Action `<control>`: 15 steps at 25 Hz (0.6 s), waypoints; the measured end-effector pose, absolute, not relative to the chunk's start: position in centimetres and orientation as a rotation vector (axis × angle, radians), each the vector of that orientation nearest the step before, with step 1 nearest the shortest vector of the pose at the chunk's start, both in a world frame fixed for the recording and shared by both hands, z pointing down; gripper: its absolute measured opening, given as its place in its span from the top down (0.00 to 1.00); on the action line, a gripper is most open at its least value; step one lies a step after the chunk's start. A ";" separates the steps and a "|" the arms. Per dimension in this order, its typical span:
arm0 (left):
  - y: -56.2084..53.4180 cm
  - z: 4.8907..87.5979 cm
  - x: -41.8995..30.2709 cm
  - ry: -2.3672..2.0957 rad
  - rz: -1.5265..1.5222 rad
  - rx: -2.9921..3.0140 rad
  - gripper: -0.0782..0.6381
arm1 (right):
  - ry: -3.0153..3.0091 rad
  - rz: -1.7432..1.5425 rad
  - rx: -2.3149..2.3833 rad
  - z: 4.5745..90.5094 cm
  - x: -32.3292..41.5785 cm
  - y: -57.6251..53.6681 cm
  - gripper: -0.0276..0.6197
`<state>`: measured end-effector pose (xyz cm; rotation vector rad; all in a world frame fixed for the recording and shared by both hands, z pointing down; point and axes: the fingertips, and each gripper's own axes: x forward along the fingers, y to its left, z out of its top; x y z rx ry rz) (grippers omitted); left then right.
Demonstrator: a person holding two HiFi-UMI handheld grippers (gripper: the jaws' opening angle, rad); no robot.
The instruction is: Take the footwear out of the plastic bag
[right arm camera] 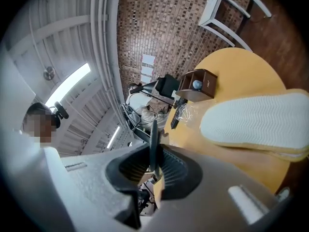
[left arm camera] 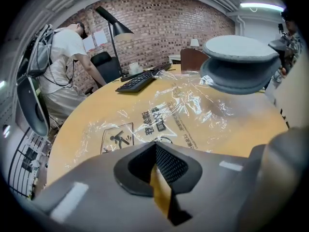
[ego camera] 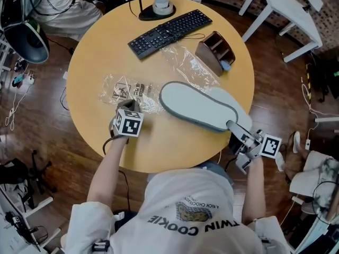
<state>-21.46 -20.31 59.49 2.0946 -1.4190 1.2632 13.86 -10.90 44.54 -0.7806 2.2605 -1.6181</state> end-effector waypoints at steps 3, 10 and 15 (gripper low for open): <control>-20.2 59.5 -21.4 -1.415 1.253 2.095 0.88 | 2.276 -1.599 -0.760 43.6 13.4 -11.2 0.86; -20.4 59.4 -21.6 -1.403 1.228 2.117 0.88 | 2.277 -1.550 -0.743 41.0 13.2 -11.9 0.87; -20.4 59.4 -21.6 -1.398 1.215 2.126 0.88 | 2.263 -1.498 -0.711 39.3 12.8 -12.5 0.86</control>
